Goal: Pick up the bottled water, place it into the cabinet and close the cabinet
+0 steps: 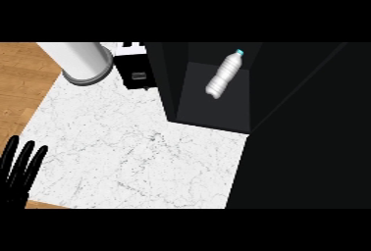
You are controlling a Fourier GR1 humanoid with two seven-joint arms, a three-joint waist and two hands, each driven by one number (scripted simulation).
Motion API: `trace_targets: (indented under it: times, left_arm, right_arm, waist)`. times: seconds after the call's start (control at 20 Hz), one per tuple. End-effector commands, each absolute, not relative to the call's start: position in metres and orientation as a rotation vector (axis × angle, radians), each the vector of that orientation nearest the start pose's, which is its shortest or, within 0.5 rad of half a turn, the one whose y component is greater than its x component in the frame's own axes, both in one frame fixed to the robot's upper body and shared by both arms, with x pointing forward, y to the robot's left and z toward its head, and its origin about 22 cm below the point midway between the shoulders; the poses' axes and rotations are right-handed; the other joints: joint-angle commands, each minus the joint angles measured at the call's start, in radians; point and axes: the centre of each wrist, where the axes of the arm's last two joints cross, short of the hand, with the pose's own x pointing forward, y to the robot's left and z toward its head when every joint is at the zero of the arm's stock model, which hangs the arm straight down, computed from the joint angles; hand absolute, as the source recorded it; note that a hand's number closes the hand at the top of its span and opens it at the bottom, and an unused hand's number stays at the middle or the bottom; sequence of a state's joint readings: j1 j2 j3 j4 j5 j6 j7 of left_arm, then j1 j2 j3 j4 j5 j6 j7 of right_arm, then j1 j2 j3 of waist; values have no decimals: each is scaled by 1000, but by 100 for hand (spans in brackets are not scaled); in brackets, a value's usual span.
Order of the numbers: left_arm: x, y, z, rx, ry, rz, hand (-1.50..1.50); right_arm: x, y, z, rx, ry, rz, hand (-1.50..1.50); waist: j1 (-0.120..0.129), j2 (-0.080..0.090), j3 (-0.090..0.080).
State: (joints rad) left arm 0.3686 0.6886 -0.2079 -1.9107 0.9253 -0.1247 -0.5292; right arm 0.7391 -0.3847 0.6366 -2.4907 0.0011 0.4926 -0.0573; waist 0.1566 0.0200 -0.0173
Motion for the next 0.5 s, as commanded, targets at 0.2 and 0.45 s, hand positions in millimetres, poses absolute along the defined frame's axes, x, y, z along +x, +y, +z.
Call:
trace_targets:
  times: [0.2,0.45]
  left_arm:
    - [150,326,56,-527,-1850,122,-150]
    - [153,331,58,-534,-1839,98,-150]
  right_arm:
    - [58,-168,133,943,-1608,862,150]
    - [70,-179,142,868,-1601,1120,-150]
  waist:
    - [52,13,-3]
    - [83,9,-10]
